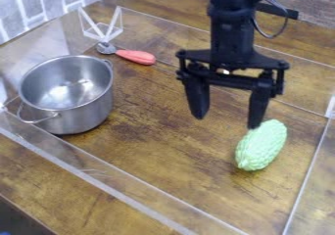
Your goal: Put the green object in the silver pot
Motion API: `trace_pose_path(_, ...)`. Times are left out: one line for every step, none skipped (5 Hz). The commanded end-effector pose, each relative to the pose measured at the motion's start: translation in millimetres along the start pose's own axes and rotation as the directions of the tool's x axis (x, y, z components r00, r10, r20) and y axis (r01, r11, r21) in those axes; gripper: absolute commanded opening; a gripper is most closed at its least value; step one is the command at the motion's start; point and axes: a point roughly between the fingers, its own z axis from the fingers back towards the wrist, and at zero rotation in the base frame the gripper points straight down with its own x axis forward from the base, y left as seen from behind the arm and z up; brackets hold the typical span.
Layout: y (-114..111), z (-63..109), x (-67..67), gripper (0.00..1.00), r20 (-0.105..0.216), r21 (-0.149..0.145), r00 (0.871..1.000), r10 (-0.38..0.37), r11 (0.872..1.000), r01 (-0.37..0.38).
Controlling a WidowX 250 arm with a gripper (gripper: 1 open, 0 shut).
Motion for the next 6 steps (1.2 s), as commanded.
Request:
trace_pose_path(-19,-2.8,-1.8,1.00,0.041,-0.027,0.998,-0.043,0.999,0.045)
trace_pose_path(-19,-22.3,-1.5,1.00,0.043,-0.031,0.996,-0.073,0.997,0.075)
trace_pose_path(-19,-39.4,-2.3,1.00,0.042,-0.032,0.994,-0.102,0.994,0.103)
trace_pose_path(-22,-48.7,-2.3,1.00,0.038,-0.034,0.989,-0.140,0.989,0.142)
trace_pose_path(-24,-55.5,-2.1,1.00,0.030,-0.034,0.984,-0.175,0.984,0.176)
trace_pose_path(-27,-61.6,-2.7,1.00,0.025,-0.036,0.977,-0.214,0.976,0.215)
